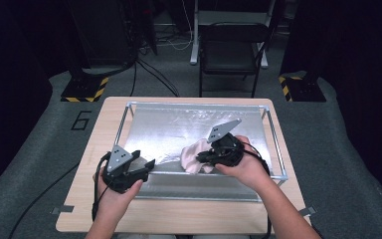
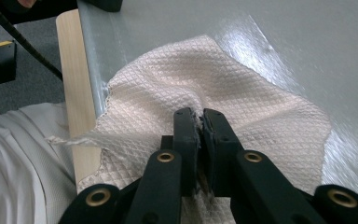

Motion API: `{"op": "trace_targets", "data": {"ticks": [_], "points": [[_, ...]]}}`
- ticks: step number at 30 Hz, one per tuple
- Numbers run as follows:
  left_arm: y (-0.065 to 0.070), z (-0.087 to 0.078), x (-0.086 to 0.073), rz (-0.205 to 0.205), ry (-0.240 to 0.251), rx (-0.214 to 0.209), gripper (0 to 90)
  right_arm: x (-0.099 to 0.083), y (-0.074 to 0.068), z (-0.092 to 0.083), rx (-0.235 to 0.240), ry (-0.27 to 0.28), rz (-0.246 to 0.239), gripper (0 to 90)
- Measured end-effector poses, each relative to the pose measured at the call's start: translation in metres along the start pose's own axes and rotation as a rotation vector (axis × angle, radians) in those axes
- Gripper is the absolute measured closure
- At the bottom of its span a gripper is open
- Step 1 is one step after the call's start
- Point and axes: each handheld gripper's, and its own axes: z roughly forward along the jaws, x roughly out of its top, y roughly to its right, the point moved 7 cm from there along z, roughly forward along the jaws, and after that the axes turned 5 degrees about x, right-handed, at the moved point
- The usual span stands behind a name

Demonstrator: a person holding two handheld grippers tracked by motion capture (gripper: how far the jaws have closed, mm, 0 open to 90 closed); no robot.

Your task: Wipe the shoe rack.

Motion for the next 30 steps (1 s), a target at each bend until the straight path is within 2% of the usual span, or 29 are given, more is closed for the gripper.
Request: {"op": "trace_targets", "data": {"ticks": [3,7,16,17,18,21,22,23,25,30], "points": [[0.000,0.000,0.000,-0.002,-0.001,-0.001,39.6,-0.004,0.001,-0.004,0.001,-0.006,0.011,84.4],[0.000,0.000,0.000,-0.005,-0.001,0.000,39.7,0.000,0.001,-0.001,-0.001,-0.004,0.025,84.7],[0.001,0.000,0.000,-0.007,-0.006,0.003,40.1,0.023,-0.014,0.024,0.028,-0.005,-0.014,84.6],[0.001,0.000,0.000,-0.007,-0.006,0.003,40.1,0.026,-0.016,0.026,0.039,-0.019,-0.022,84.6],[0.001,0.000,0.000,-0.007,-0.007,0.003,40.1,0.029,-0.017,0.030,0.033,-0.004,-0.017,84.6],[0.000,0.001,0.000,-0.006,-0.008,0.003,40.1,0.034,-0.021,0.035,0.045,-0.031,-0.041,84.6],[0.000,0.000,0.000,-0.006,-0.008,0.002,40.1,0.036,-0.020,0.037,0.030,-0.014,-0.047,84.6],[0.001,0.000,0.000,-0.006,-0.008,0.003,40.1,0.035,-0.021,0.036,0.043,-0.039,-0.047,84.7],[0.001,0.001,0.000,0.000,-0.005,0.004,40.1,0.035,-0.021,0.036,0.040,-0.020,-0.036,84.7],[0.000,0.000,0.000,-0.001,-0.008,0.005,40.3,0.028,-0.017,0.029,0.038,-0.026,-0.022,84.7]]}}
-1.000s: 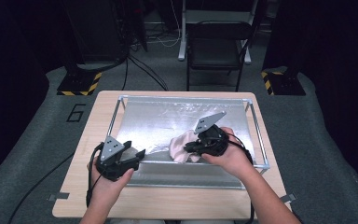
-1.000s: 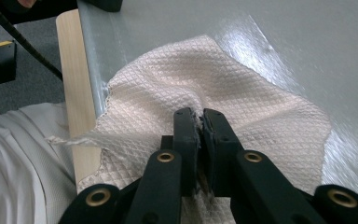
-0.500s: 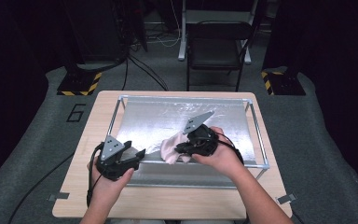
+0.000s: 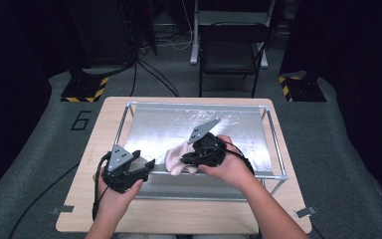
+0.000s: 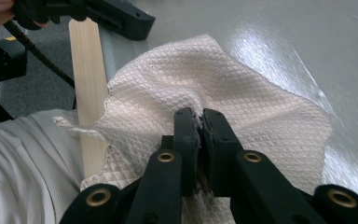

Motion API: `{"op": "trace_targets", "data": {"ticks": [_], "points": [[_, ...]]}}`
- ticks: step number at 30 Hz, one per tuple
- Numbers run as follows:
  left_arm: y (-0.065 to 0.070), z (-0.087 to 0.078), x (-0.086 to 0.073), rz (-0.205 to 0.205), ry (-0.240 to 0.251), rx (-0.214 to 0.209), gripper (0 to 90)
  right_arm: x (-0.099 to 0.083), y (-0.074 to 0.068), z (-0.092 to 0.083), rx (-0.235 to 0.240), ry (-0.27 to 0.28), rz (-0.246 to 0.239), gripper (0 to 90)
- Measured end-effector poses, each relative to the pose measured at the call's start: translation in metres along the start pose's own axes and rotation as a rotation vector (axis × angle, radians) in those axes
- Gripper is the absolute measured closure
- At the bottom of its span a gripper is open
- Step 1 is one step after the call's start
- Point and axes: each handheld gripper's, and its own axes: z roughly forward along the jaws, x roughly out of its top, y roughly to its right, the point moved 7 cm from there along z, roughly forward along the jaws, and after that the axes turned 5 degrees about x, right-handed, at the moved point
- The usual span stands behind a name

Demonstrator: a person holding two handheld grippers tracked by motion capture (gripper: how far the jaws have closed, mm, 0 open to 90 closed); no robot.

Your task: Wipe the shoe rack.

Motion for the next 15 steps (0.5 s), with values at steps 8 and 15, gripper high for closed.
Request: {"op": "trace_targets", "data": {"ticks": [8,15], "points": [[-0.001,-0.001,-0.001,-0.003,0.006,-0.007,40.6,-0.025,0.011,-0.026,-0.043,-0.005,0.033,84.7],[-0.002,-0.001,-0.001,-0.002,0.005,-0.009,40.7,-0.049,0.020,-0.052,-0.085,-0.033,0.054,84.7]]}}
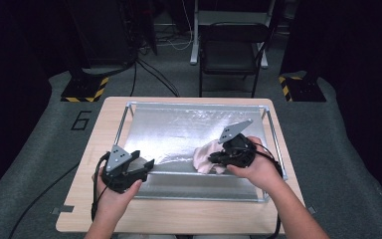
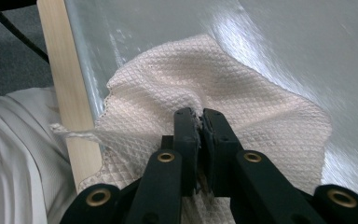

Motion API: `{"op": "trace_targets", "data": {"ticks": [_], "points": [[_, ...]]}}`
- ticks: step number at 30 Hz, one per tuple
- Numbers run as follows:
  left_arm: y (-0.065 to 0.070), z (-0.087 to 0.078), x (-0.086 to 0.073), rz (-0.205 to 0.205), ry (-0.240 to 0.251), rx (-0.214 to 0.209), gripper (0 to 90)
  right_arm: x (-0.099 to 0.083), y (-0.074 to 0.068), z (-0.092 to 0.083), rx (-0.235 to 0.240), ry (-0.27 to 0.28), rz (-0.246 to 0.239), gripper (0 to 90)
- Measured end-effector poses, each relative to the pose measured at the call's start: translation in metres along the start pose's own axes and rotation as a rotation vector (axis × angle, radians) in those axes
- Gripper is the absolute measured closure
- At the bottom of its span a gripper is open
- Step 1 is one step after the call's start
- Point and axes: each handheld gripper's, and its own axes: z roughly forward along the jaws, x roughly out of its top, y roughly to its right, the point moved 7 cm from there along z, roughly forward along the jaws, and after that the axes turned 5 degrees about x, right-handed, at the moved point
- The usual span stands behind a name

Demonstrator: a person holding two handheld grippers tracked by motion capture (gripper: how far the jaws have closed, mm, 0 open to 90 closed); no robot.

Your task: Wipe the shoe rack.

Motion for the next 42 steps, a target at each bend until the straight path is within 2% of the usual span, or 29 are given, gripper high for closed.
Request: {"op": "trace_targets", "data": {"ticks": [6,7,10,12,13,14,21,28,33,35,36,42], "points": [[-0.003,-0.002,-0.001,-0.006,0.005,-0.003,40.7,-0.016,0.007,-0.016,-0.023,0.005,0.022,84.7],[-0.004,-0.002,-0.001,-0.009,0.010,-0.002,40.7,-0.018,0.007,-0.019,-0.017,-0.001,0.033,84.7],[-0.005,-0.003,-0.002,-0.008,0.012,-0.001,41.3,-0.021,0.007,-0.021,-0.007,0.030,0.070,84.6],[-0.006,-0.003,-0.002,-0.011,0.011,0.002,41.6,-0.020,0.007,-0.019,-0.011,0.045,0.073,84.7],[-0.007,-0.004,-0.002,-0.008,0.006,0.005,41.7,-0.020,0.006,-0.019,-0.007,0.025,0.060,84.7],[-0.008,-0.004,-0.002,-0.007,0.005,0.008,41.8,-0.019,0.005,-0.018,-0.015,0.030,0.058,84.7],[-0.011,-0.008,-0.005,-0.016,0.003,0.016,42.8,-0.007,-0.004,-0.005,0.008,0.017,0.021,84.7],[-0.014,-0.013,-0.007,-0.019,0.007,0.030,43.7,0.017,-0.017,0.020,0.032,0.038,-0.009,84.7],[-0.015,-0.012,-0.008,-0.026,0.023,0.034,43.7,0.034,-0.026,0.036,0.042,0.022,-0.039,84.5],[-0.015,-0.012,-0.008,-0.022,0.009,0.031,43.7,0.040,-0.029,0.042,0.040,0.027,-0.040,84.4],[-0.015,-0.012,-0.008,-0.021,0.008,0.031,43.7,0.041,-0.030,0.042,0.047,0.016,-0.046,84.5],[-0.015,-0.011,-0.008,-0.020,0.010,0.028,43.7,0.036,-0.027,0.038,0.060,0.028,-0.041,84.5]]}}
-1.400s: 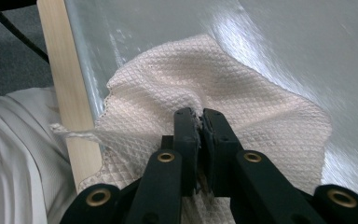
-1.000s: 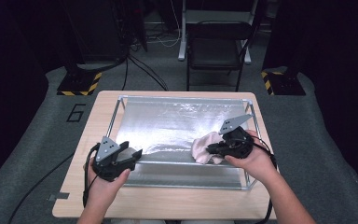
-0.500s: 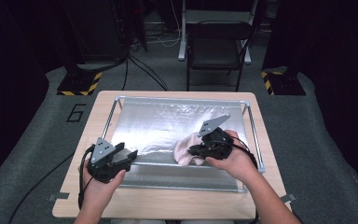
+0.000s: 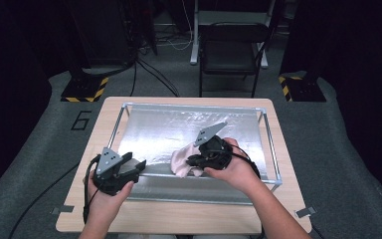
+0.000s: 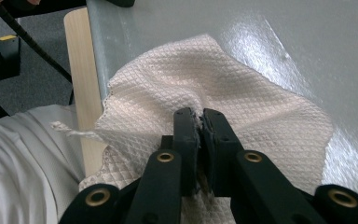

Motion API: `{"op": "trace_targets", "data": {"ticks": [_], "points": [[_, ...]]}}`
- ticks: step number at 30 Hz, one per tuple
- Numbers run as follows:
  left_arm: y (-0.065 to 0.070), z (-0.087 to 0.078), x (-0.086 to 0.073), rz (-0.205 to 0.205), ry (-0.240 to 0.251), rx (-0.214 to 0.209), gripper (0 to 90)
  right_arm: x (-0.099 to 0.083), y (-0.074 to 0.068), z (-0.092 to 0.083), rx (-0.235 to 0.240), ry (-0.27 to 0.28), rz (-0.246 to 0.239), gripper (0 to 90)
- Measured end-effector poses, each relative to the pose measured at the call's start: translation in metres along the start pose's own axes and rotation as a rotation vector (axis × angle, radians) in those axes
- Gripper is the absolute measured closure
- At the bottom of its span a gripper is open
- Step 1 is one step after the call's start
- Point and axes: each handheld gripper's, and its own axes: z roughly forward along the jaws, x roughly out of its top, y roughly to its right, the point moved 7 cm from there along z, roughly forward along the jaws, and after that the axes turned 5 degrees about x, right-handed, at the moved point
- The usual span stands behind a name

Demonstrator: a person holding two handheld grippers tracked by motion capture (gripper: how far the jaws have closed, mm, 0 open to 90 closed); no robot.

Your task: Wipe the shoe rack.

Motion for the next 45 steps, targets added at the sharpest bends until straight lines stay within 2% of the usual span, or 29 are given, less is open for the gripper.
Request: {"op": "trace_targets", "data": {"ticks": [4,10,11,13,16,17,19,22,23,24,25,29,31,35,40,41,43,45], "points": [[0.000,0.000,0.000,-0.001,0.002,0.001,43.7,-0.009,0.002,-0.010,-0.006,-0.012,0.009,84.5],[0.000,0.000,-0.001,-0.001,0.001,-0.002,43.7,-0.031,0.006,-0.033,-0.045,-0.025,0.030,84.5],[0.000,0.000,0.000,0.000,0.004,0.000,43.8,-0.035,0.009,-0.038,-0.052,-0.026,0.021,84.5],[0.000,0.000,0.000,-0.005,0.004,-0.001,43.7,-0.043,0.010,-0.047,-0.068,-0.030,0.043,84.5],[0.000,0.000,-0.001,0.001,0.002,-0.004,43.8,-0.055,0.015,-0.060,-0.094,-0.029,0.043,84.5],[0.000,0.000,-0.001,0.001,0.002,-0.004,43.7,-0.060,0.015,-0.064,-0.098,-0.031,0.068,84.5],[0.000,0.000,-0.001,-0.002,0.004,-0.001,43.7,-0.068,0.018,-0.073,-0.119,-0.027,0.070,84.5],[0.000,-0.001,-0.001,0.000,0.002,-0.002,43.7,-0.080,0.020,-0.086,-0.144,-0.022,0.100,84.4],[0.000,-0.001,-0.001,0.000,0.002,-0.002,43.7,-0.082,0.022,-0.089,-0.146,-0.024,0.084,84.4],[0.000,-0.001,-0.001,0.000,0.001,-0.002,43.7,-0.086,0.021,-0.092,-0.147,-0.019,0.109,84.4],[0.000,-0.001,0.000,0.001,0.000,-0.001,43.7,-0.089,0.022,-0.095,-0.147,-0.021,0.103,84.4],[0.000,0.000,0.000,0.004,0.002,0.010,43.7,-0.093,0.023,-0.098,-0.154,0.012,0.118,84.5],[-0.001,-0.001,0.000,0.000,0.003,0.014,43.7,-0.093,0.024,-0.097,-0.140,0.001,0.117,84.6],[-0.004,-0.004,-0.002,-0.005,0.003,0.020,43.7,-0.091,0.023,-0.094,-0.143,0.016,0.132,84.7],[-0.010,-0.008,-0.004,-0.011,-0.001,0.030,43.7,-0.085,0.025,-0.088,-0.137,0.025,0.110,84.7],[-0.011,-0.008,-0.004,-0.016,0.006,0.036,43.7,-0.084,0.024,-0.087,-0.140,0.028,0.132,84.7],[-0.014,-0.010,-0.005,-0.022,0.004,0.037,43.7,-0.082,0.025,-0.085,-0.134,0.020,0.111,84.6],[-0.017,-0.011,-0.006,-0.024,0.003,0.040,43.7,-0.079,0.025,-0.082,-0.132,0.020,0.118,84.7]]}}
